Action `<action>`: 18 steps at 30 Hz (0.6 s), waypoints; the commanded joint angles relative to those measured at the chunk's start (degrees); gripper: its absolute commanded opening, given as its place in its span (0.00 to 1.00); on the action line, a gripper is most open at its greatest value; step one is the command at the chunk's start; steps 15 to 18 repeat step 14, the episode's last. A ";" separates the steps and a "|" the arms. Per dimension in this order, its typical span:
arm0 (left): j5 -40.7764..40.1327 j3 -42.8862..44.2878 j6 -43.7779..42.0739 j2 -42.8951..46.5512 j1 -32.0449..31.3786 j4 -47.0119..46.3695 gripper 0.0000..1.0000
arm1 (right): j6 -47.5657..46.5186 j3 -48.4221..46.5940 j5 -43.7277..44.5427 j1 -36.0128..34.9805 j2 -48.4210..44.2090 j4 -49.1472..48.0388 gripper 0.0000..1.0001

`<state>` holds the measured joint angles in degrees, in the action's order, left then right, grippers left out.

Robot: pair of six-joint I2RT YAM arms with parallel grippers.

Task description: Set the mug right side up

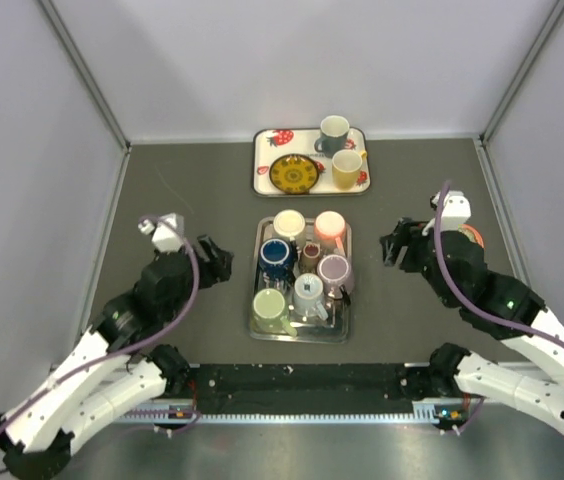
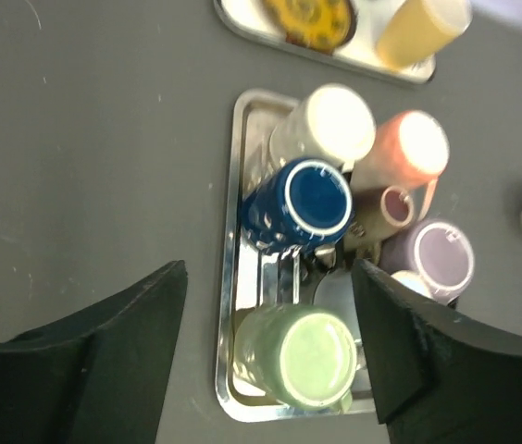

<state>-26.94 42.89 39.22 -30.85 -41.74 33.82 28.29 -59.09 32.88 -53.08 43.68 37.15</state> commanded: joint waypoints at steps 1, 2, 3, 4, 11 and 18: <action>5.49 4.99 -0.29 -9.13 -0.19 2.82 0.80 | 0.88 9.14 -0.45 8.85 -5.09 3.72 0.68; 5.67 5.53 1.28 -10.18 -0.19 3.44 0.82 | 1.41 10.21 -0.45 9.04 -6.05 3.72 0.68; 6.45 5.88 1.64 -11.50 -0.10 3.09 0.86 | 1.76 11.27 -0.71 9.05 -6.15 3.72 0.69; 7.16 6.32 1.91 -12.03 -0.19 2.83 0.88 | 2.72 12.93 -0.72 9.05 -6.33 3.81 0.69; 11.27 3.87 4.48 -10.02 -0.19 -2.00 0.87 | 4.67 17.16 1.22 9.05 -11.33 1.35 0.71; 10.16 3.42 2.53 -8.70 -0.19 -2.27 0.91 | 3.61 17.87 1.31 9.13 -12.39 0.39 0.73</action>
